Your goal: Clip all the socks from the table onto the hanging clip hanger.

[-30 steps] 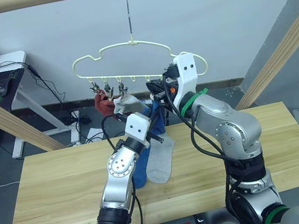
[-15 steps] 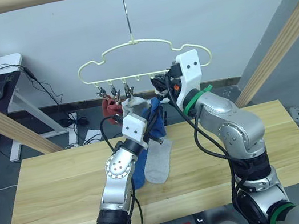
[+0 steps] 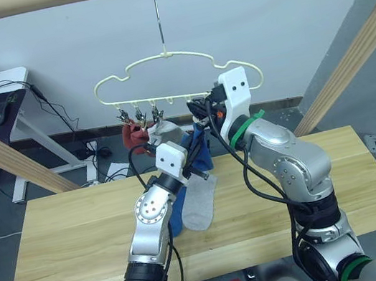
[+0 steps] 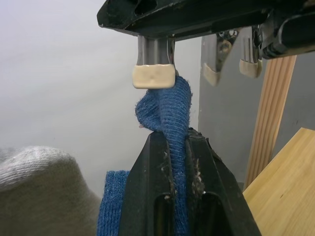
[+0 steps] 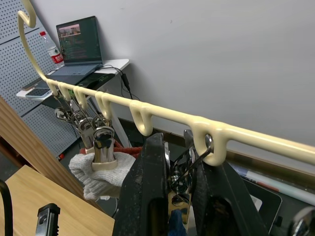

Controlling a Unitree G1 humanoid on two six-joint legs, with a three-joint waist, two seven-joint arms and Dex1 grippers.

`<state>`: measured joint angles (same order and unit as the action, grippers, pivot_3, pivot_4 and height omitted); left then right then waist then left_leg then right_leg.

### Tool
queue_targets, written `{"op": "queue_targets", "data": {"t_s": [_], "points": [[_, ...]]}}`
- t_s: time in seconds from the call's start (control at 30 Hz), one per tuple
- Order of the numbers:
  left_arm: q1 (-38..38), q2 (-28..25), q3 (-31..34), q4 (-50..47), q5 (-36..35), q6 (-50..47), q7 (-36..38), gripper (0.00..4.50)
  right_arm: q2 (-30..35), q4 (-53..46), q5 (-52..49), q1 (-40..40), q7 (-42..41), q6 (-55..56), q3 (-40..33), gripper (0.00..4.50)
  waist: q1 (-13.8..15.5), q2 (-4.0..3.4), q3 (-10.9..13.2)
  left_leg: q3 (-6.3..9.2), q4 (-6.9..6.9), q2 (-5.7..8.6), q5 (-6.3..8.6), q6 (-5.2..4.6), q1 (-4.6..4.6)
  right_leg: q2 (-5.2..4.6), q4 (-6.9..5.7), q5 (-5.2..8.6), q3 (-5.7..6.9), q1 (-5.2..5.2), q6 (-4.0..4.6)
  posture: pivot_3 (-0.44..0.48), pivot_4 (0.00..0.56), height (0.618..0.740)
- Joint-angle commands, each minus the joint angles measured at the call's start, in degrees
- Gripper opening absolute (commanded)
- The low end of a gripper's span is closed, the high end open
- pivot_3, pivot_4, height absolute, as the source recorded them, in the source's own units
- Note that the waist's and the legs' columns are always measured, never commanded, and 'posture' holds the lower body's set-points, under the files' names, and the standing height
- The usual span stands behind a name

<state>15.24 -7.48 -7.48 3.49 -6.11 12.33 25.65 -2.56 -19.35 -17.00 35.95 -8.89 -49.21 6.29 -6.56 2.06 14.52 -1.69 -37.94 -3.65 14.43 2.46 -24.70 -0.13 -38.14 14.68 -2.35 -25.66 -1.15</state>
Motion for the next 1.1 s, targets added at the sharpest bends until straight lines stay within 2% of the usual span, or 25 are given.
{"op": "queue_targets", "data": {"t_s": [0.03, 0.63, 1.0, 1.1], "points": [[0.1, 0.5, -0.1, -3.0, -0.9, 0.4, 0.0, 0.00, -0.2, -2.3, -0.9, 0.2, -0.9, 1.4, 0.5, 0.24, 0.0, 0.00, 0.0, 0.00, 0.00, 0.00, 0.00, 0.00, 0.00, 0.00, -0.01, 0.00, 0.00, 0.00, 0.00, -0.178, 0.255, 0.740], [1.3, 1.7, 0.3, -4.4, -1.3, -0.3, -0.7, 0.00, 0.4, -1.6, -0.4, -0.2, -0.6, 0.6, 1.0, 0.24, 0.0, 0.00, 0.0, 0.01, -0.04, 0.02, 0.00, 0.00, 0.00, 0.00, -0.06, -0.01, 0.01, 0.01, 0.00, -0.171, 0.257, 0.740], [1.9, 1.6, 0.2, -3.7, -0.6, -0.2, -1.7, 0.00, 0.1, -2.3, -1.6, -0.7, -0.8, -0.4, 0.3, 3.99, 0.1, 0.00, 0.0, 0.03, -0.09, 0.02, -0.01, 0.00, 0.01, 0.00, -0.10, -0.01, 0.01, 0.03, 0.00, -0.170, 0.256, 0.740], [2.2, 1.4, 0.2, -3.4, -0.3, -0.3, -1.8, 0.00, 0.4, -3.0, -2.1, -0.9, -1.2, -0.8, 0.0, 3.99, 0.1, 0.00, 0.0, 0.04, -0.10, 0.03, -0.01, -0.01, 0.02, 0.00, -0.13, -0.01, 0.02, 0.03, 0.00, -0.169, 0.256, 0.740]]}}
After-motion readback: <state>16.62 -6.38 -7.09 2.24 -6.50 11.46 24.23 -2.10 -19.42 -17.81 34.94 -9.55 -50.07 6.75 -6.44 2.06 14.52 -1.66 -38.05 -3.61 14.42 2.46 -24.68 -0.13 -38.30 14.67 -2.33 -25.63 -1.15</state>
